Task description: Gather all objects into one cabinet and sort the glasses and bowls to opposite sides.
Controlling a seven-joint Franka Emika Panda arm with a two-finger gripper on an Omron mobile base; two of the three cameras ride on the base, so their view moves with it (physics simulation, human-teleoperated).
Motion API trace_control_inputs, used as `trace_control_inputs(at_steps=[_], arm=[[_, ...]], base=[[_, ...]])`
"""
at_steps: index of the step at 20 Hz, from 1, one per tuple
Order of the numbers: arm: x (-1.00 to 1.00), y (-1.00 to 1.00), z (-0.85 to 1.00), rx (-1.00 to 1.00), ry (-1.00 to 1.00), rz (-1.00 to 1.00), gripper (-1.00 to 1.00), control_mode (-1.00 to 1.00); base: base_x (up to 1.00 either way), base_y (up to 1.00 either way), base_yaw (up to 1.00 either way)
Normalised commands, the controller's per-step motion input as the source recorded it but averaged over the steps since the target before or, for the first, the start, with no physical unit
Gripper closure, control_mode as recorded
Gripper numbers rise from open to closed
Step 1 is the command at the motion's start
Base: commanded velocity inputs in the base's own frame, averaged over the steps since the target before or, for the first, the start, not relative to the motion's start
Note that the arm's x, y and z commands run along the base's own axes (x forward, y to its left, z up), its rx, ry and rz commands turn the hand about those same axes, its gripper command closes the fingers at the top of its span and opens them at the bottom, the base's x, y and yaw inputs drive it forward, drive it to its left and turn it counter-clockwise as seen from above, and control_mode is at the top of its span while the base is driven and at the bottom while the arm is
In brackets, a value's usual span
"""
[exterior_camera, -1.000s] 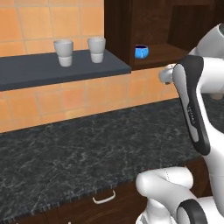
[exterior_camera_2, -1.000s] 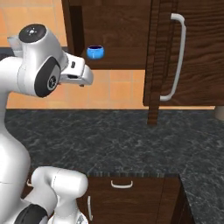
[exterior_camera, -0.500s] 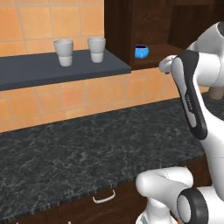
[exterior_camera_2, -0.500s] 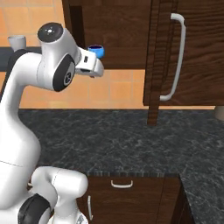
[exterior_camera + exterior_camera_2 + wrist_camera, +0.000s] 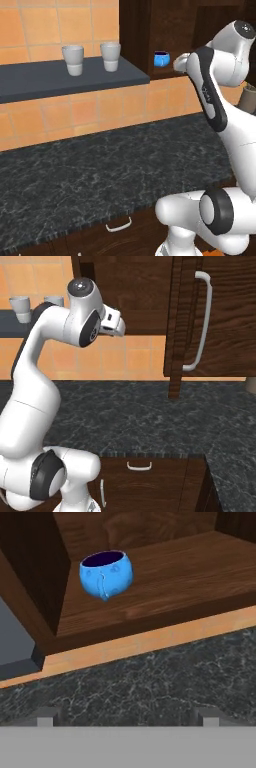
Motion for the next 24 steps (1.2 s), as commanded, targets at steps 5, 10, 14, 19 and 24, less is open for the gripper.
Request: trace_control_inputs(at_steps=[5, 10, 14, 19, 24], arm=[[0.13, 0.17, 0.09, 0.00, 0.00, 0.00, -1.00, -1.00], [0.18, 0.35, 0.00, 0.00, 0.00, 0.00, -1.00, -1.00], [0.16, 0.12, 0.00, 0.00, 0.00, 0.00, -1.00, -1.00], [0.07, 0.00, 0.00, 0.00, -0.03, 0.00, -1.00, -1.00], [0.34, 0.00, 0.00, 0.00, -0.17, 0.00, -1.00, -1.00]], base=[[0.00, 0.00, 0.00], [0.00, 0.00, 0.00], [0.00, 0.00, 0.00], [0.00, 0.00, 0.00], [0.00, 0.00, 0.00]])
